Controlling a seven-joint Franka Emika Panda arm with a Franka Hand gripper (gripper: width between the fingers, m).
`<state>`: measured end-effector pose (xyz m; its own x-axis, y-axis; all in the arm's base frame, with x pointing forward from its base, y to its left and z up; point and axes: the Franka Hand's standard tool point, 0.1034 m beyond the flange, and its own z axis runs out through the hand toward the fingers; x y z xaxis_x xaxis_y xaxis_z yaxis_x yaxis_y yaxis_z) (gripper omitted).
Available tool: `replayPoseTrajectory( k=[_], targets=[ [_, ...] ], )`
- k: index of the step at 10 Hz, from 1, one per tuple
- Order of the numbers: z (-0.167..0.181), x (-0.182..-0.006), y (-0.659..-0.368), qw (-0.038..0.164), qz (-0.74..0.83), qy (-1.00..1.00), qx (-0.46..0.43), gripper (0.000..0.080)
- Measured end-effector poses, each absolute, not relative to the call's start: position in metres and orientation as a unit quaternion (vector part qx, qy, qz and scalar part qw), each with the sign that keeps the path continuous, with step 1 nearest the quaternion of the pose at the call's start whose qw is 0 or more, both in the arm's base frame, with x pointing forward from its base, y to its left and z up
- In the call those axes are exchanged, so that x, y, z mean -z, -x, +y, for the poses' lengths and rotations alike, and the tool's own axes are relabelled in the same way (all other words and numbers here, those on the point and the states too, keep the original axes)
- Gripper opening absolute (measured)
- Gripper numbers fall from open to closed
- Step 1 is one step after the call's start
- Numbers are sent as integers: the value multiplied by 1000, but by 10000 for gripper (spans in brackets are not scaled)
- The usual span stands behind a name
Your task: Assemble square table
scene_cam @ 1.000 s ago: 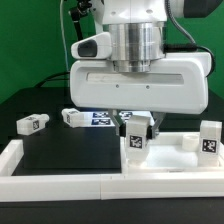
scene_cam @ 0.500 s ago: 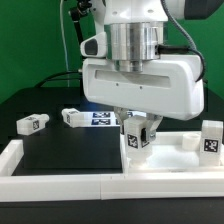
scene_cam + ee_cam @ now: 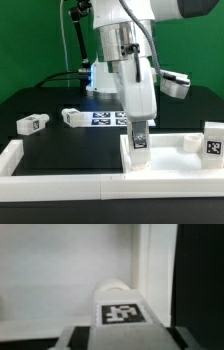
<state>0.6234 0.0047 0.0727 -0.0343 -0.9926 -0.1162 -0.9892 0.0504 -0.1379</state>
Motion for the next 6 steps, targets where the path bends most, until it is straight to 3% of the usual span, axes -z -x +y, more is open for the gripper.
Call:
replayPoseTrajectory(
  k=[3, 4, 5, 6],
  targets=[
    [9, -72, -624, 89, 711, 698, 13, 289],
    [12, -76, -626, 70, 623, 779, 29, 494],
    [13, -80, -627, 63, 552, 830, 38, 494],
    [13, -82, -627, 64, 526, 847, 41, 600]
  ],
)
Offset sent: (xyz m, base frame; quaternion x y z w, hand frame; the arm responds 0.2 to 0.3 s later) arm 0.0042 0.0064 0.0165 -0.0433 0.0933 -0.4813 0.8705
